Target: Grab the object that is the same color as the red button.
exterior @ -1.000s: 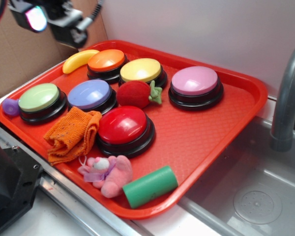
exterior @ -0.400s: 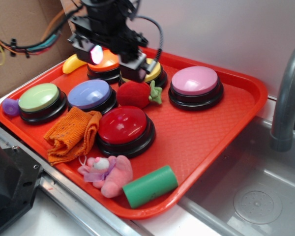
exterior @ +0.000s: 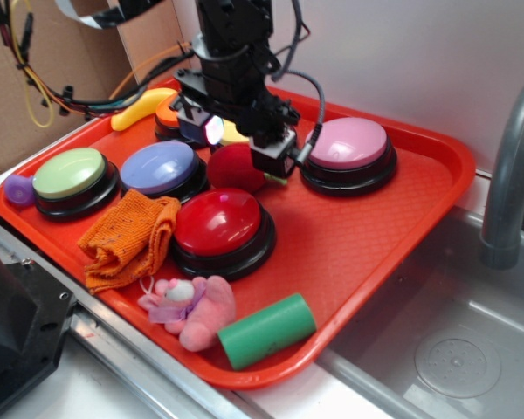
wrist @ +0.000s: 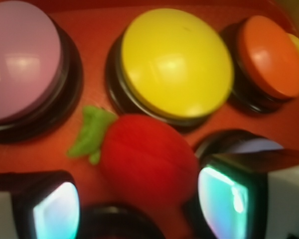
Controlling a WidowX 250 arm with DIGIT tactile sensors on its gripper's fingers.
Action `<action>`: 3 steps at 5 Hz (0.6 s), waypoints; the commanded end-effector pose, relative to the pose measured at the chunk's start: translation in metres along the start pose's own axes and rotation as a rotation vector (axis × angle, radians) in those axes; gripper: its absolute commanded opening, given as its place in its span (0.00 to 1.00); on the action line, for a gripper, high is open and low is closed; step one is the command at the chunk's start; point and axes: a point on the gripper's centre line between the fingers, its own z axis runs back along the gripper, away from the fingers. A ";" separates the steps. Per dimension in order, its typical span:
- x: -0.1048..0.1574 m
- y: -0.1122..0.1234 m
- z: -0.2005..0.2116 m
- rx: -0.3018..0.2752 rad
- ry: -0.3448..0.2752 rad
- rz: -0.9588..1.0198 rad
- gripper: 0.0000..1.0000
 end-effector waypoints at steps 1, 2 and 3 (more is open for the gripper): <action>0.015 0.003 -0.009 -0.001 -0.004 0.023 1.00; 0.016 0.006 -0.011 0.017 0.006 0.041 1.00; 0.016 0.005 -0.011 0.050 0.015 0.072 0.92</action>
